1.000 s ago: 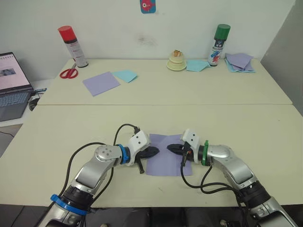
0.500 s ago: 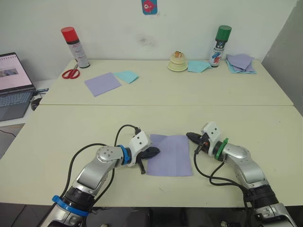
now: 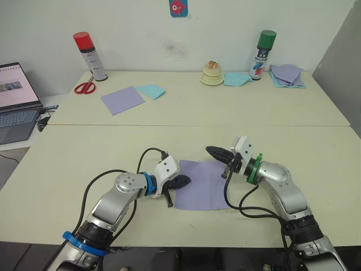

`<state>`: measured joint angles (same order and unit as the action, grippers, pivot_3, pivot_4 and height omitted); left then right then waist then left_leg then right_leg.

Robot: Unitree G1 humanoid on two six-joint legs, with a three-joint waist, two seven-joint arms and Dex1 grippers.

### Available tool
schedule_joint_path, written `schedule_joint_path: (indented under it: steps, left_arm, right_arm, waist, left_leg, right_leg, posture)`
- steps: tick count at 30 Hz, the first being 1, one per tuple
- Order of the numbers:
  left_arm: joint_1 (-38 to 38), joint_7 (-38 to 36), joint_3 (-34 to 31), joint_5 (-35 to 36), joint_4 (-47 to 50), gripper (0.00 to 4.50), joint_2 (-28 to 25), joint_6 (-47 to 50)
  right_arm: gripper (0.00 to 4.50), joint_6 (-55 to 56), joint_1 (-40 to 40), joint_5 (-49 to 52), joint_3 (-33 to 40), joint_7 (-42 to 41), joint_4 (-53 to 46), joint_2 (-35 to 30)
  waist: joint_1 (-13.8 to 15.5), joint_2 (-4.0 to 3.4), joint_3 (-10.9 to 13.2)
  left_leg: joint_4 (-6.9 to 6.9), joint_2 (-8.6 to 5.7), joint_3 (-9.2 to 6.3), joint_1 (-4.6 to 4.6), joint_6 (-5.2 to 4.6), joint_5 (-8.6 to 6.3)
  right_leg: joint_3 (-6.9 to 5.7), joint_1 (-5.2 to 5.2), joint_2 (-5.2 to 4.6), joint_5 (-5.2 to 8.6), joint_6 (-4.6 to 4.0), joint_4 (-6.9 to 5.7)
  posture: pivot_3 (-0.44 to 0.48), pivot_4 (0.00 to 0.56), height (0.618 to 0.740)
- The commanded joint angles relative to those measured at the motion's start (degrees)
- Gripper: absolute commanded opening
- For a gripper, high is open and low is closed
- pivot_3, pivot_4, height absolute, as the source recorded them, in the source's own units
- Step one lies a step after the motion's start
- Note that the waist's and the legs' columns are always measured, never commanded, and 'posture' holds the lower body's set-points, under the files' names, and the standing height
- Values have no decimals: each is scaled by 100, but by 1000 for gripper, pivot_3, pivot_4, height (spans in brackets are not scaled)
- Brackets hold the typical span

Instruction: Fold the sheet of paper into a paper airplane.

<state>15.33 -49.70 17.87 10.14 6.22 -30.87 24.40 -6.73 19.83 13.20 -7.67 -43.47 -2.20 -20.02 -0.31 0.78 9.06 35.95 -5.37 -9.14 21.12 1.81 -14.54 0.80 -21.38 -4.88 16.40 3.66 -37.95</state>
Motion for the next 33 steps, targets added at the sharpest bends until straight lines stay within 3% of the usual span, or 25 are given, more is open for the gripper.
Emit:
schedule_joint_path:
  steps: [1, 6, 11, 18, 23, 27, 33]
  left_arm:
    - [-158, -65, 201, -207, -206, 0, -90, 148]
    - [-70, -74, 239, -238, -319, 0, -20, 123]
    - [31, -61, 175, -150, -364, 0, 69, 211]
    - [520, 789, -785, 398, -1213, 0, 1038, 892]
    - [714, 1221, -1162, 340, -1665, 0, 1148, 798]
    - [711, 1112, -1145, 206, -1352, 0, 786, 522]
    - [1012, 885, -1505, 895, -229, 0, 764, 775]
  right_arm:
    - [19, -339, 253, 317, 76, -139, -602, -83]
    - [19, -867, -32, -74, -724, -504, -520, -366]
    - [19, -651, -157, -655, -1154, -515, 169, -513]
    - [19, -452, -99, -1019, -1273, -500, 784, -481]
    - [19, -486, -137, -1039, -1279, -519, 786, -468]
    - [19, -524, -157, -1032, -1259, -476, 771, -447]
    - [19, -562, -157, -1035, -1258, -434, 802, -383]
  waist:
    - [-1, 0, 0]
    - [3, 1, -1]
    - [11, 1, 1]
    - [50, 9, -1]
    - [-7, 10, -3]
    - [-59, 11, -4]
    - [-63, 21, 3]
  left_leg:
    - [0, 0, 0, 0, 0, 0]
    - [-3, 3, -6, 0, 1, -1]
    - [-2, -3, 0, 1, -1, -1]
    - [8, -1, -10, -9, -2, 2]
    - [5, 6, -6, -13, 2, 2]
    - [2, 8, -3, -14, 7, 0]
    - [2, 5, -7, -8, 7, -2]
  right_leg:
    - [1, 1, 0, 0, 0, 0]
    - [-1, 0, -4, 0, 0, 9]
    - [-2, 0, -3, 1, 1, 10]
    - [-11, 9, -2, 16, 31, 10]
    - [-6, 10, -3, 15, 31, 8]
    - [1, 17, -2, 13, 29, 2]
    - [0, 2, -3, 13, 29, 7]
  posture:
    - [0, 150, 740]
    - [0, 150, 740]
    - [0, 150, 740]
    - [0, 150, 740]
    - [0, 150, 740]
    - [0, 150, 740]
    - [0, 150, 740]
